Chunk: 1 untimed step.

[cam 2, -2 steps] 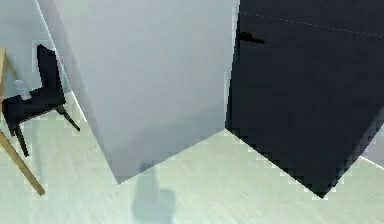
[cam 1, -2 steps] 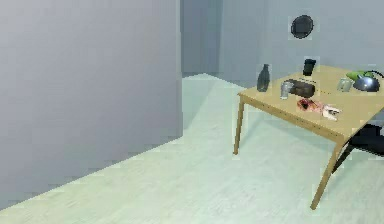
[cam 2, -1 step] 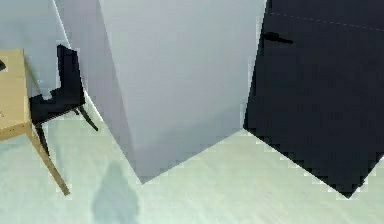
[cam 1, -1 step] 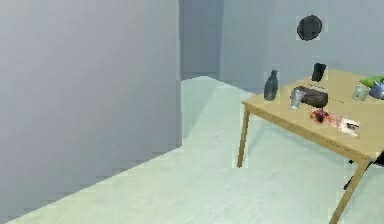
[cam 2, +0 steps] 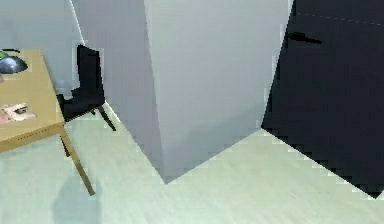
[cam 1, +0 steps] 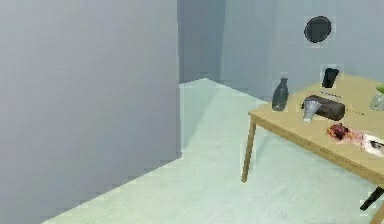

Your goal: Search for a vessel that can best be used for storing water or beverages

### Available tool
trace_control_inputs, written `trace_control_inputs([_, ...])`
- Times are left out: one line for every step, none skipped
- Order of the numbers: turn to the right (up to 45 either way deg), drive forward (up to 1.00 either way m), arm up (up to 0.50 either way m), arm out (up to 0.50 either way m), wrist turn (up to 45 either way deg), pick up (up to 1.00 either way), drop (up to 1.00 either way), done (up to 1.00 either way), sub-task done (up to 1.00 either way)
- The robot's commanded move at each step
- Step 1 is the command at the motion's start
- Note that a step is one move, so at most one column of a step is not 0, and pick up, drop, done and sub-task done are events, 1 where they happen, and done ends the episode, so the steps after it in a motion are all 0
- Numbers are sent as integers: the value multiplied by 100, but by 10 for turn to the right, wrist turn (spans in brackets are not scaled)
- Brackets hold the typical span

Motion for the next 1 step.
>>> trace_control_inputs([450, 0, 0, 0, 0, 0, 0, 0, 0])
